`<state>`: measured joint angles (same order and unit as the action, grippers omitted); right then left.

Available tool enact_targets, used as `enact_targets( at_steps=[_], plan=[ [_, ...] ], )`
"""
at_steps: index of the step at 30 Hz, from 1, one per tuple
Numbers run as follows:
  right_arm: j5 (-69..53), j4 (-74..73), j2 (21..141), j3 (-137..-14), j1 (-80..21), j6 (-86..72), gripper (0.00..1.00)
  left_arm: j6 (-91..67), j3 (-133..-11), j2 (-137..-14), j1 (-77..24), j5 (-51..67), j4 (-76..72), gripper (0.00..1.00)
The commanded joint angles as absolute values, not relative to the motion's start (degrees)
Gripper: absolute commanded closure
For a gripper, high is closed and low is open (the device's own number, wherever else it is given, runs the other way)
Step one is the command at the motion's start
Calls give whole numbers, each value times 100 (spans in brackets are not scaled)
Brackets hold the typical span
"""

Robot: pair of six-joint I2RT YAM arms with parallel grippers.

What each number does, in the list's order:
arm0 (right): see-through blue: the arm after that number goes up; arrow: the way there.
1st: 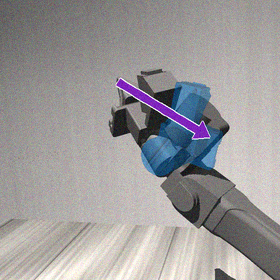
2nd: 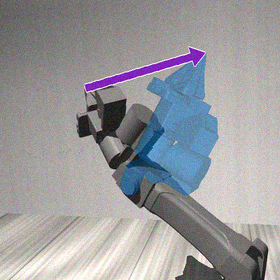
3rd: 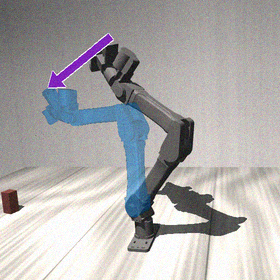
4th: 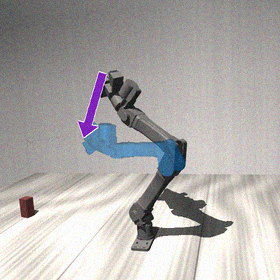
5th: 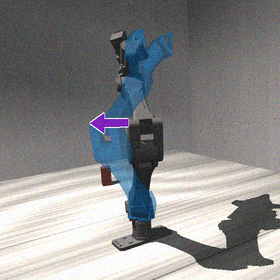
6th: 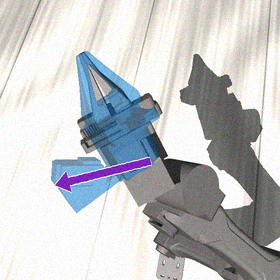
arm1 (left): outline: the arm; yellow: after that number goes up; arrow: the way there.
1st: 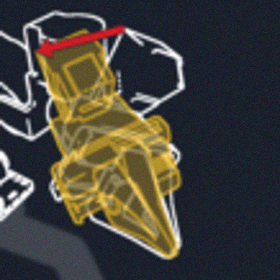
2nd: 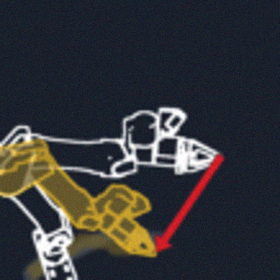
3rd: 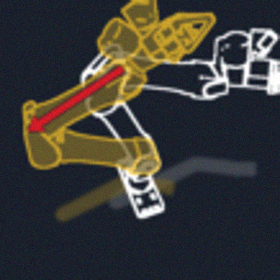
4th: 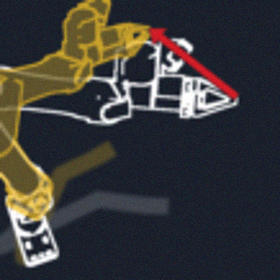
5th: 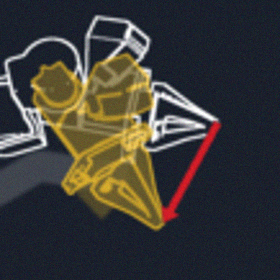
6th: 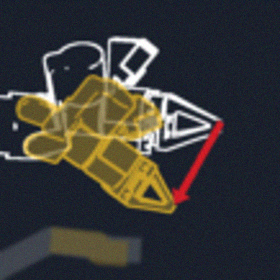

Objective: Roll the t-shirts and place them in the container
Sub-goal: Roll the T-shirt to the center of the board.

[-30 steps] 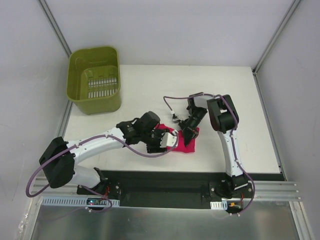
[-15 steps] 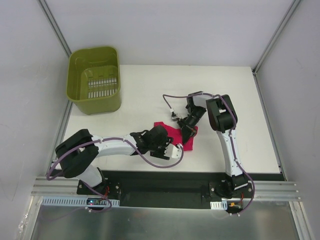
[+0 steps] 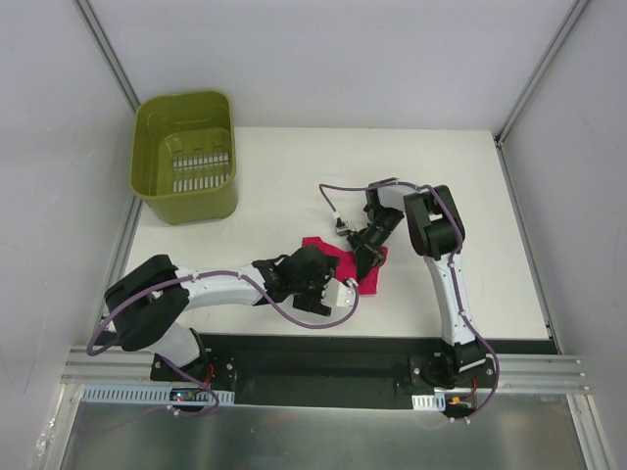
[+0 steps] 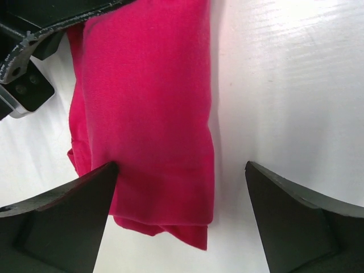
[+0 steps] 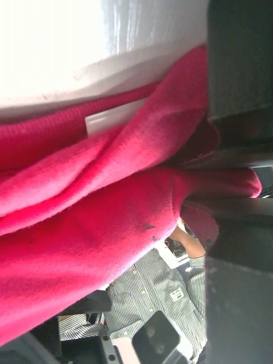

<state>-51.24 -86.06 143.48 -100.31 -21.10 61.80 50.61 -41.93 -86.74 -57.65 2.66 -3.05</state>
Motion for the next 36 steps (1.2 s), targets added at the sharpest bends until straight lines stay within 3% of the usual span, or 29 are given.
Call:
enact_targets(
  at_steps=[1,7,13,14,15,16,17,22,26,27,28,30,31,32,34,36],
  plan=[
    [-4676,-9501,14687,-10125,-2127,6328,94,5185,-4280,-9017,-5643,149,-246,9],
    [-4684,-9501,14695,-10142,-2118,6319,94,5247,-4438,-9403,-5529,334,200,45],
    [-4781,-9492,14581,-10029,-2057,6530,89,4712,-5079,-9808,-5213,869,1280,53],
    [-4886,-9492,14459,-9959,-1987,6678,83,4598,-5237,-9826,-5151,1018,1405,63],
    [-4974,-9475,14380,-9888,-1943,6749,62,4544,-5317,-9887,-5081,1368,1519,76],
    [-5096,-9309,14240,-9801,-1873,6750,28,4457,-5396,-9931,-4993,1441,1782,87],
    [-5159,-9212,14099,-9678,-1715,6680,4,4473,-5570,-9984,-4940,1555,1941,89],
    [-5844,-9080,12562,-9896,-959,6680,4,4517,-6440,-10440,-4457,2869,3126,87],
    [-5415,-8248,10973,-9538,-354,6584,4,4860,-7512,-10959,-4149,3944,4331,85],
    [-5240,-6895,10482,-8666,-265,6052,4,4921,-7671,-11177,-4070,4138,4803,85],
    [-4621,-5951,9041,-8100,-177,5638,4,5070,-7829,-11301,-4035,4348,5025,84],
    [-4080,-3295,7532,-6695,-158,5397,4,5159,-8287,-11652,-3947,4806,5613,84],
    [-4165,-2574,6923,-5392,-158,5457,4,5246,-8410,-11759,-3929,4964,5781,84],
    [-4201,-2044,6073,-4909,-263,5406,4,5264,-8611,-11838,-3929,5079,5888,84],
    [-4349,-2438,5889,-4658,-569,5970,4,5230,-8727,-12005,-3920,5141,6002,83],
    [-4500,-4548,6405,-5043,-1307,7210,4,5264,-8885,-12111,-3911,5220,6108,82]
  ],
)
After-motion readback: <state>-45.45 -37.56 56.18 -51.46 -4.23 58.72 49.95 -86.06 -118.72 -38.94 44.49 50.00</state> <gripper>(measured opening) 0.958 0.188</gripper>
